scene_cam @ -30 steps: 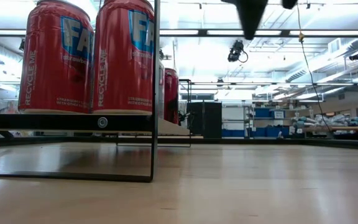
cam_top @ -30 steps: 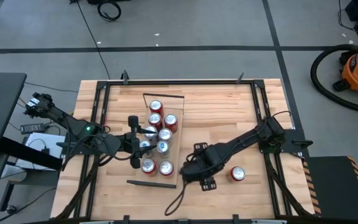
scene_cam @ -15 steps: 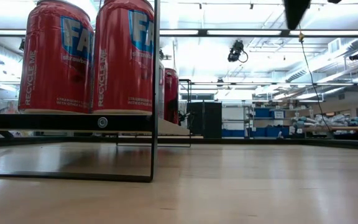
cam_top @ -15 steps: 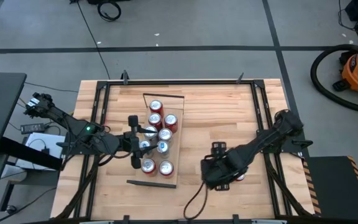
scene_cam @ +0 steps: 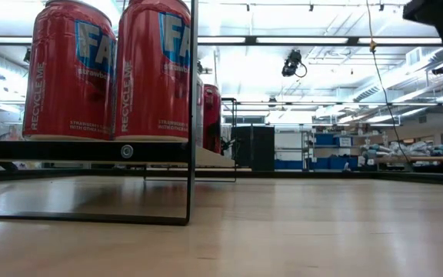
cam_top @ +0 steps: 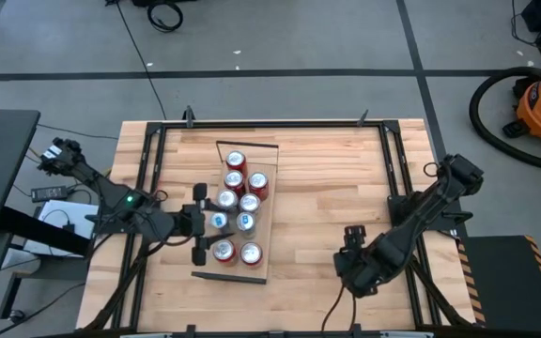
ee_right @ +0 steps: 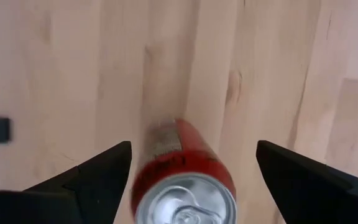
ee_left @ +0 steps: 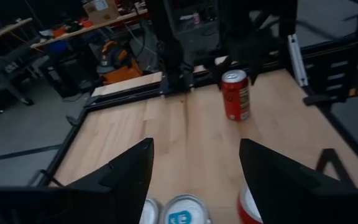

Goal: Place canned beverage on shelf
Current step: Put the red black soda can on the shelf aligned with the red black soda can

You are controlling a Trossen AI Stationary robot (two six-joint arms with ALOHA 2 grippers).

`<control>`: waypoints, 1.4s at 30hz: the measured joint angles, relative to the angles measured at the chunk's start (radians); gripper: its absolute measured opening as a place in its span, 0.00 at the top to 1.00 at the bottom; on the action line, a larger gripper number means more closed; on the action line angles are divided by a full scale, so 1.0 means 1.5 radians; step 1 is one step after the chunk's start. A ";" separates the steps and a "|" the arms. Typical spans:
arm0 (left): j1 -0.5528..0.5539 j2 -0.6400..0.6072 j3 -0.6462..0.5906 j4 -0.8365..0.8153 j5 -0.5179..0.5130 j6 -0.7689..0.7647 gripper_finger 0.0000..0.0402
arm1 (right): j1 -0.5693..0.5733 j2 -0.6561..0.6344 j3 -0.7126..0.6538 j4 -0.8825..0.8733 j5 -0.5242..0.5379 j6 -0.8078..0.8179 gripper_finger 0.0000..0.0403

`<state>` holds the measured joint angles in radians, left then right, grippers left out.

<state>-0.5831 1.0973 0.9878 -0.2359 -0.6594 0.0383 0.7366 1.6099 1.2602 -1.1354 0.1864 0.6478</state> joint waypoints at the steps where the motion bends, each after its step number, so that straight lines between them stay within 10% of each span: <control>1: -0.004 0.000 0.000 0.000 0.000 -0.005 0.38 | 0.001 0.003 -0.005 -0.002 -0.002 -0.002 0.11; 18: -0.026 0.000 0.000 -0.008 0.001 -0.017 0.38 | -0.005 0.004 -0.085 0.014 -0.089 -0.025 0.16; 32: -0.025 0.000 0.000 -0.008 0.001 -0.017 0.38 | -0.148 0.004 -0.085 0.023 -0.068 0.334 0.15; 42: -0.025 0.000 0.000 -0.010 0.001 -0.013 0.38 | -0.227 0.007 -0.089 0.085 -0.057 0.237 0.06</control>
<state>-0.6212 1.0977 0.9878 -0.2512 -0.6582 0.0189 0.3959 1.6199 1.1271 -1.0084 0.1006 1.0033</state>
